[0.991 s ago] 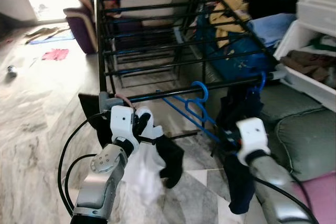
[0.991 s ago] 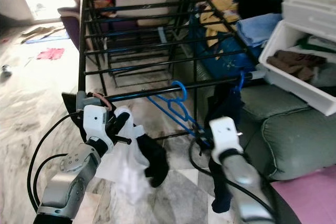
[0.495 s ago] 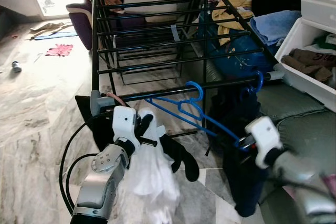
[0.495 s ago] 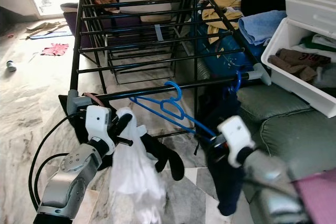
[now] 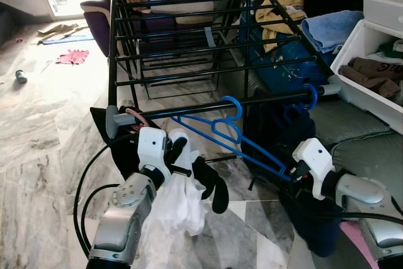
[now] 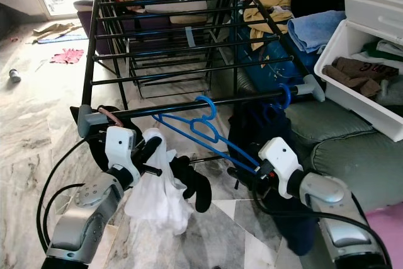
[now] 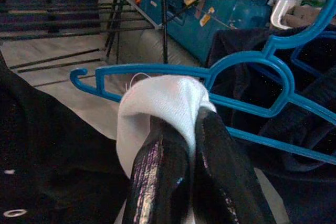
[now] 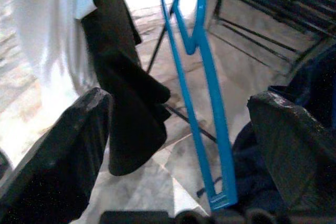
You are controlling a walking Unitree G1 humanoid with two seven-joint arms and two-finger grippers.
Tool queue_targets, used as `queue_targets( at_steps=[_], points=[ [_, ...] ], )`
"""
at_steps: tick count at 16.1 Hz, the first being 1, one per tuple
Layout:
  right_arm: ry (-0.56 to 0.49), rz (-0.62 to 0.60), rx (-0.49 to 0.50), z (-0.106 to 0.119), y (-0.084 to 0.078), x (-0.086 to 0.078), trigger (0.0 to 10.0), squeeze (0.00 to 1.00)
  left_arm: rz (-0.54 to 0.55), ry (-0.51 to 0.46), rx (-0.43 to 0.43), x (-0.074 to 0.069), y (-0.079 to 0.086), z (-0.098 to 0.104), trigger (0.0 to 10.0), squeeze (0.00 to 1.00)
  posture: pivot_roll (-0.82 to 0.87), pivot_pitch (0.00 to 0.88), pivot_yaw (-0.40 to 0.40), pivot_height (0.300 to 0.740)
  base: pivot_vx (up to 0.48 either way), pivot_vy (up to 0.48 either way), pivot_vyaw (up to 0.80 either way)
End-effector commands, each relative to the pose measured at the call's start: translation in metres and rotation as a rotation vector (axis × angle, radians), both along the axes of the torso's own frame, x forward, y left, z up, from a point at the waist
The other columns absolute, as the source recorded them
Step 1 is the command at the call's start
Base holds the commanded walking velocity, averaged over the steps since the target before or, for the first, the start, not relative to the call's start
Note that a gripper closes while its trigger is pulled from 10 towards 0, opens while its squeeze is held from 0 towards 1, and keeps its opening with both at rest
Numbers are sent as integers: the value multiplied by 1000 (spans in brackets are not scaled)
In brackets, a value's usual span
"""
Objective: Hang hanger
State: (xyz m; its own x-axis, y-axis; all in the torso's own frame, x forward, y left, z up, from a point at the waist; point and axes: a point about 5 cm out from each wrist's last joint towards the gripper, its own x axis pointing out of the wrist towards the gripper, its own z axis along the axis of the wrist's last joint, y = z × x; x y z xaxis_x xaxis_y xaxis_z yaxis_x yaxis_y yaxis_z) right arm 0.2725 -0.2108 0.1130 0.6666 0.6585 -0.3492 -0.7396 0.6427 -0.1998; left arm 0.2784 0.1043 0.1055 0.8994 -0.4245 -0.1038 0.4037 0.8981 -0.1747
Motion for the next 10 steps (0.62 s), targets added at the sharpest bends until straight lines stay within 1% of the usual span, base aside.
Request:
queue_targets(
  at_steps=[1, 3, 6, 8, 9, 10],
  points=[
    [16, 43, -8, 1, 1, 1, 10000, 0, -3, -22, -6, -1, -2, 6, 10000, 0, -55, 96, -18, 740, 0, 0, 0],
    [10, 73, -39, 2, 3, 6, 10000, 0, -7, -17, -9, -1, -5, 4, 10000, 0, -57, 95, -21, 740, 0, 0, 0],
    [-1, 111, -108, -5, 6, 14, 10000, 0, -10, -14, 0, 0, -5, 4, 10000, 0, -58, 95, -20, 740, 0, 0, 0],
    [-30, 114, -170, -8, 5, 24, 10000, 0, -12, -14, 3, 1, -5, 4, 10000, 0, -55, 97, -19, 740, 0, 0, 0],
    [-31, 113, -182, -9, 6, 27, 10000, 0, -12, -14, 4, 0, -5, 4, 10000, 0, -55, 97, -19, 740, 0, 0, 0],
    [-45, 124, -226, -11, 7, 33, 3608, 0, -16, -16, 4, -1, -6, 4, 10000, 0, -55, 97, -19, 740, 0, 0, 0]
  ],
)
